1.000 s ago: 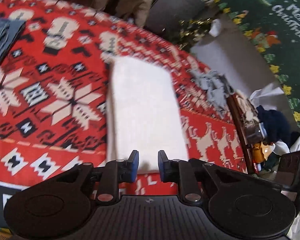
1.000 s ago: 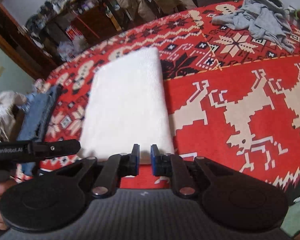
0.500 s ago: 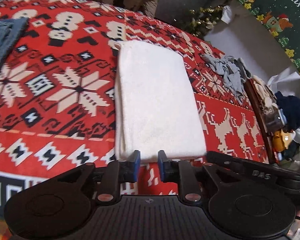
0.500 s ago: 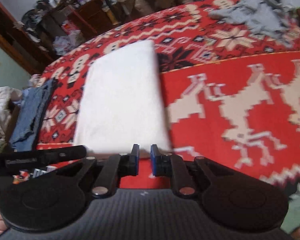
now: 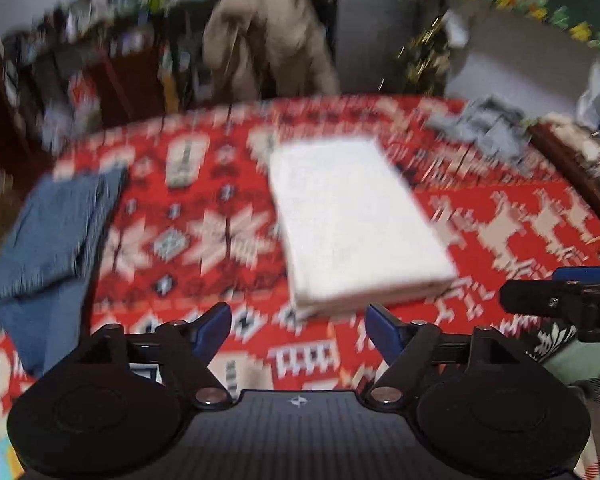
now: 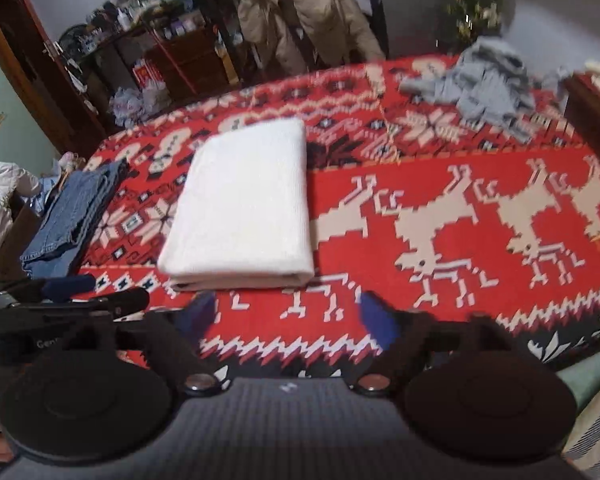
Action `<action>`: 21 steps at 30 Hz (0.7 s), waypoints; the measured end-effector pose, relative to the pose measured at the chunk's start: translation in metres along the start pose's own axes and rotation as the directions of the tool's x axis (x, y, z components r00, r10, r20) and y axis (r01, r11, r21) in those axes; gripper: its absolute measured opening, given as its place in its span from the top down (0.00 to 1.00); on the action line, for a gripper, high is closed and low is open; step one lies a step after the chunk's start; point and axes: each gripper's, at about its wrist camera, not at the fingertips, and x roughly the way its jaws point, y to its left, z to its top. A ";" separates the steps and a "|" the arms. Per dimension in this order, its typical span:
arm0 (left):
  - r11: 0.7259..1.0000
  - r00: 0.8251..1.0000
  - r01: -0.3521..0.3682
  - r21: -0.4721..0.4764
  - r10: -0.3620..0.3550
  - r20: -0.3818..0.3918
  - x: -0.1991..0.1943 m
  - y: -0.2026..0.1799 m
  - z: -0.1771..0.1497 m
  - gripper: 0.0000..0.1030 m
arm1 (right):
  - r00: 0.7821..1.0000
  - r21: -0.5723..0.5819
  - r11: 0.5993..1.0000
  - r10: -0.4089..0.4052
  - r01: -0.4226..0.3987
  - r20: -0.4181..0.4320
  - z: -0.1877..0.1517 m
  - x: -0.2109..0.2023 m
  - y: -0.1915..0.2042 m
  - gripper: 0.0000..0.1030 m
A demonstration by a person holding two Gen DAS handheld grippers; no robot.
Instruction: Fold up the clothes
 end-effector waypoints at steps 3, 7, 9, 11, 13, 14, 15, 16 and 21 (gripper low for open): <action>1.000 0.998 0.028 0.008 -0.028 0.059 -0.007 -0.002 0.007 0.28 | 0.998 -0.013 1.000 0.004 -0.003 0.062 0.001 -0.011 0.004 0.01; 1.000 0.996 -0.026 -0.007 0.027 0.089 -0.008 -0.002 0.030 0.27 | 0.984 -0.079 0.995 -0.054 0.068 0.170 0.018 -0.020 0.009 0.01; 1.000 0.996 -0.021 -0.018 0.022 0.082 -0.006 -0.001 0.037 0.24 | 0.966 -0.108 0.987 -0.093 0.123 0.242 0.024 -0.024 0.011 0.01; 0.999 0.995 -0.045 -0.019 0.047 0.092 -0.003 0.000 0.038 0.24 | 0.945 -0.141 0.983 -0.069 0.119 0.320 0.021 -0.025 0.009 0.01; 0.994 0.990 -0.098 -0.042 0.101 0.101 0.002 0.003 0.030 0.24 | 0.934 -0.181 0.982 0.024 0.044 0.357 0.013 -0.023 0.001 0.01; 0.991 0.986 -0.123 -0.058 0.129 0.101 0.005 0.006 0.022 0.25 | 0.935 -0.175 0.984 0.036 0.028 0.353 0.009 -0.020 -0.002 0.01; 0.988 0.985 -0.139 -0.071 0.145 0.093 0.009 0.008 0.014 0.27 | 0.935 -0.168 0.985 0.028 0.034 0.354 0.005 -0.016 -0.003 0.01; 0.987 0.986 -0.138 -0.085 0.145 0.079 0.012 0.010 0.008 0.34 | 0.933 -0.159 0.984 -0.019 0.081 0.360 0.000 -0.011 -0.002 0.01; 0.980 0.994 -0.107 -0.169 0.111 0.016 0.025 0.024 -0.007 0.53 | 0.946 -0.237 0.953 -0.115 0.192 0.303 -0.017 0.012 0.011 0.07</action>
